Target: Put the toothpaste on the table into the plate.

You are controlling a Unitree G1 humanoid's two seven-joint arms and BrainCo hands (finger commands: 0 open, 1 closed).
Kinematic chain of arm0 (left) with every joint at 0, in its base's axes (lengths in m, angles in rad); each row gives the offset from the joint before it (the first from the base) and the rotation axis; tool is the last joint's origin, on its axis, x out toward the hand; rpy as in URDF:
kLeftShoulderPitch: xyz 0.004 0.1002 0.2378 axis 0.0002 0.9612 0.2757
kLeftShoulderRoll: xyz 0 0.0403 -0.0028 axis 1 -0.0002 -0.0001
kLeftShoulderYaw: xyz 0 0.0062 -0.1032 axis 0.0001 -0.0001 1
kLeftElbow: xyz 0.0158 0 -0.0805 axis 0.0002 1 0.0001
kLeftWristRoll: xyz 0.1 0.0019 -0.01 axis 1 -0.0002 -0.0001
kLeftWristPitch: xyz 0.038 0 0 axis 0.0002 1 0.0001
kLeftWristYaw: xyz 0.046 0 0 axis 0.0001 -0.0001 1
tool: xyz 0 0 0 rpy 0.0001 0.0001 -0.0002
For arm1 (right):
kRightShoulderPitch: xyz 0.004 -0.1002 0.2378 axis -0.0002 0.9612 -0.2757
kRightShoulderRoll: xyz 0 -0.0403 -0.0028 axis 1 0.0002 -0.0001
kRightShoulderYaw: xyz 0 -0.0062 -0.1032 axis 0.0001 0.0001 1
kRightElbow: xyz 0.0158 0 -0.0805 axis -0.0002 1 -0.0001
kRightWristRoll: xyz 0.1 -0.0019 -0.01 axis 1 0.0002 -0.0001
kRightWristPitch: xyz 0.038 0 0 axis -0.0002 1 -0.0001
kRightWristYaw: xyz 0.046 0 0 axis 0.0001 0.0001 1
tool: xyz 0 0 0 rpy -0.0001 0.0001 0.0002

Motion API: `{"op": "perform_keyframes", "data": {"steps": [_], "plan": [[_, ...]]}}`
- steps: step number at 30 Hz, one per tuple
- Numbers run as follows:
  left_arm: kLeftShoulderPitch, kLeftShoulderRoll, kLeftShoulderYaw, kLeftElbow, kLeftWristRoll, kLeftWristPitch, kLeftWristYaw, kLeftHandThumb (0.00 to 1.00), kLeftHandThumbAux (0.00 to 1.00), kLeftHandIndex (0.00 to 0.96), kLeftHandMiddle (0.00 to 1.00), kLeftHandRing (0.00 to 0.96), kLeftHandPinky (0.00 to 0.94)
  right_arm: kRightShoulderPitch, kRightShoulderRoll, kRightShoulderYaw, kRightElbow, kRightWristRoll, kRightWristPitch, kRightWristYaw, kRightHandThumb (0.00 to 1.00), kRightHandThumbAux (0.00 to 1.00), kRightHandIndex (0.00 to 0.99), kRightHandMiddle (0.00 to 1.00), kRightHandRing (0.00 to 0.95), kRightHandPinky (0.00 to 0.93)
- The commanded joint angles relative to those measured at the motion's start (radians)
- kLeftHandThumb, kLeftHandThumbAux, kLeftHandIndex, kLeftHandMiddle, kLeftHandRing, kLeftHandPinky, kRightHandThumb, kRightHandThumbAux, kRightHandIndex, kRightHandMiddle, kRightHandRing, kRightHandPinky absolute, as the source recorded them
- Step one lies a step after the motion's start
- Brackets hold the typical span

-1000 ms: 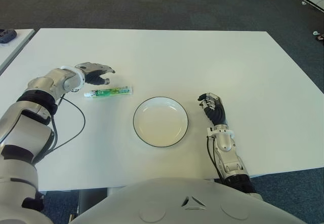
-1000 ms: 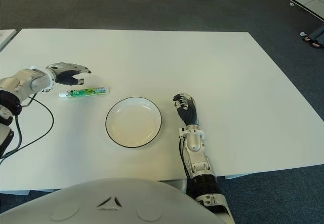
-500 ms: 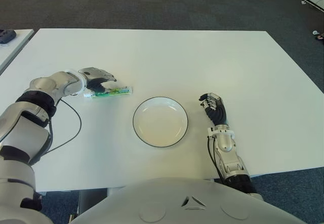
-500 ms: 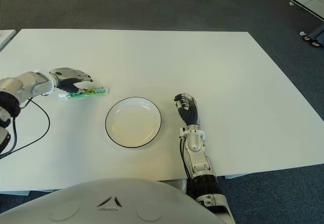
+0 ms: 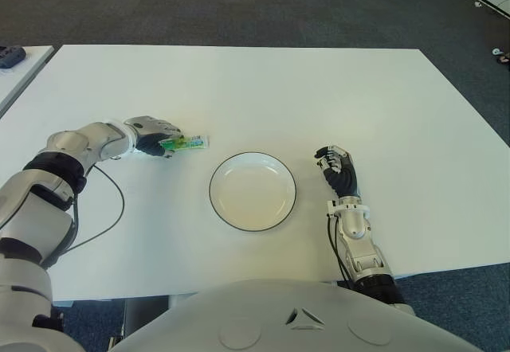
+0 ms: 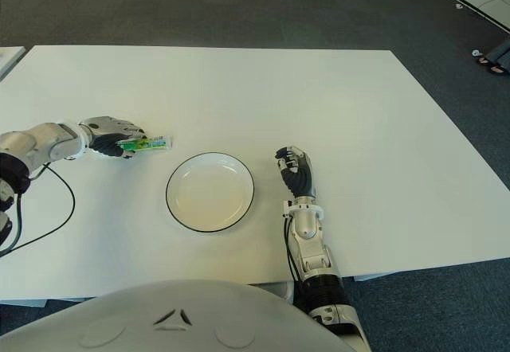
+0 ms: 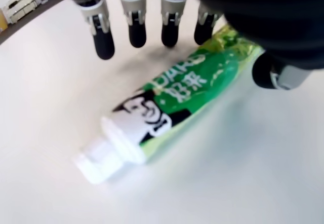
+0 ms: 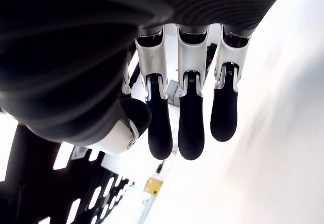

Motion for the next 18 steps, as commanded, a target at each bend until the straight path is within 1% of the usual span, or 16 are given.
{"op": "perform_keyframes", "data": {"steps": [1,5,9,15,18], "plan": [[0.018,-0.009,-0.008,0.007,0.002,-0.002,-0.02,0.513,0.262,0.0,0.039,0.056,0.164,0.004,0.0,0.002,0.011,0.007,-0.006,0.01,0.7,0.739,0.425,0.494,0.512,0.482],[0.034,-0.007,-0.003,-0.012,-0.01,0.003,-0.05,0.538,0.271,0.0,0.038,0.068,0.196,0.004,0.002,-0.001,0.012,0.018,-0.006,0.018,0.7,0.74,0.425,0.5,0.515,0.479],[0.049,0.005,0.005,-0.047,-0.028,0.001,-0.091,0.553,0.274,0.0,0.037,0.073,0.199,0.007,0.003,-0.003,0.013,0.022,-0.013,0.02,0.699,0.74,0.425,0.5,0.516,0.479],[0.078,0.022,0.012,-0.1,-0.048,0.01,-0.152,0.543,0.274,0.0,0.031,0.069,0.188,0.009,0.001,-0.002,0.017,0.014,-0.025,0.016,0.697,0.739,0.425,0.5,0.527,0.486],[0.096,0.025,0.009,-0.114,-0.044,0.018,-0.164,0.527,0.275,0.0,0.027,0.066,0.184,0.013,0.001,-0.003,0.013,0.016,-0.026,0.018,0.696,0.739,0.427,0.501,0.527,0.488]]}}
